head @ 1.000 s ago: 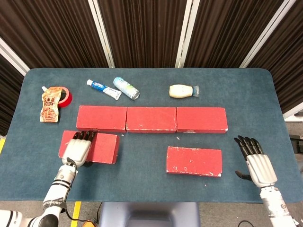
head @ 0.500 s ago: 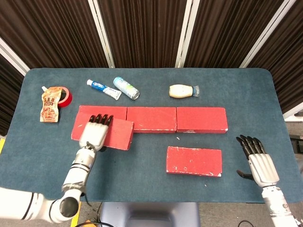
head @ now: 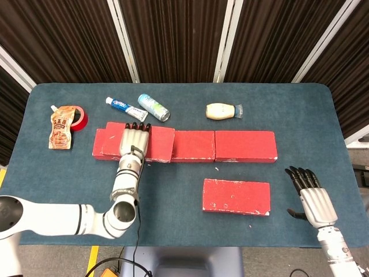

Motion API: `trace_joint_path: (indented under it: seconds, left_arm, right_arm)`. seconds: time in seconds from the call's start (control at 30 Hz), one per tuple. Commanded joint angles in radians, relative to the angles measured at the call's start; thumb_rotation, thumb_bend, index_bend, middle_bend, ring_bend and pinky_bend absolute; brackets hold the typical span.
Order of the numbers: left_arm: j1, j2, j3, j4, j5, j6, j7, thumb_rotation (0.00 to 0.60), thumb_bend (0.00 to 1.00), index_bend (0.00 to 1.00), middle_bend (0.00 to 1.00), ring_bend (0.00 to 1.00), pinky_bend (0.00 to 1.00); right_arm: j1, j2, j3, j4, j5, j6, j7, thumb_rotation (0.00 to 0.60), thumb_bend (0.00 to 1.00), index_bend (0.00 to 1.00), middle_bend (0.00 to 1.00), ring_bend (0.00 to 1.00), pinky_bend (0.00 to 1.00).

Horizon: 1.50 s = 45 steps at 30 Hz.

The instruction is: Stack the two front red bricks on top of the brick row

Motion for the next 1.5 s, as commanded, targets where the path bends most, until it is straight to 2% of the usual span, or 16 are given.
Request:
trace_joint_path:
  seconds: [0.03,0.17,0.27,0.53,0.8,1.1,1.5]
  left_arm:
    - [-0.048,-0.044,-0.041,0.097,-0.08,-0.043,0.033,0.6,0.22,0.0,0.05,0.03,0.1]
    - [-0.064,-0.07,-0.051,0.168,-0.104,-0.065,0.037,0.6,0.22,0.0,0.05,0.03,0.1]
    - [-0.068,-0.08,-0.059,0.184,-0.119,-0.074,0.035,0.6,0.22,0.0,0.05,0.03,0.1]
    - [-0.083,-0.119,-0.043,0.213,-0.115,-0.068,0.047,0.6,0.22,0.0,0.04,0.03,0.1]
    - [-0.11,-0.192,-0.051,0.312,-0.119,-0.072,0.058,0.6,0.22,0.0,0.04,0.03,0.1]
    - [-0.128,-0.245,-0.086,0.422,-0.152,-0.088,0.104,0.6,0.22,0.0,0.04,0.03,0.1]
    - [-0.138,-0.288,-0.122,0.459,-0.137,-0.086,0.132,0.6,0.22,0.0,0.03,0.03,0.1]
  right_arm:
    - [0.0,-0.001,0.001,0.001,0.001,0.001,0.004,0.6,0.0,0.11,0.14,0.04,0.0]
    - [0.001,0.0,0.002,0.007,0.005,-0.002,0.01,0.6,0.0,0.11,0.14,0.04,0.0]
    - [0.001,0.0,0.004,0.009,0.009,-0.002,0.011,0.6,0.0,0.11,0.14,0.04,0.0]
    - [-0.001,0.003,0.004,0.005,0.009,0.002,0.01,0.6,0.0,0.11,0.14,0.04,0.0]
    - [-0.001,0.003,0.001,0.002,0.007,0.001,0.005,0.6,0.0,0.11,0.14,0.04,0.0]
    - [0.004,-0.003,0.0,0.01,0.014,-0.012,-0.002,0.6,0.0,0.11,0.14,0.04,0.0]
    - [0.007,-0.007,0.0,0.014,0.016,-0.016,-0.004,0.6,0.0,0.11,0.14,0.04,0.0]
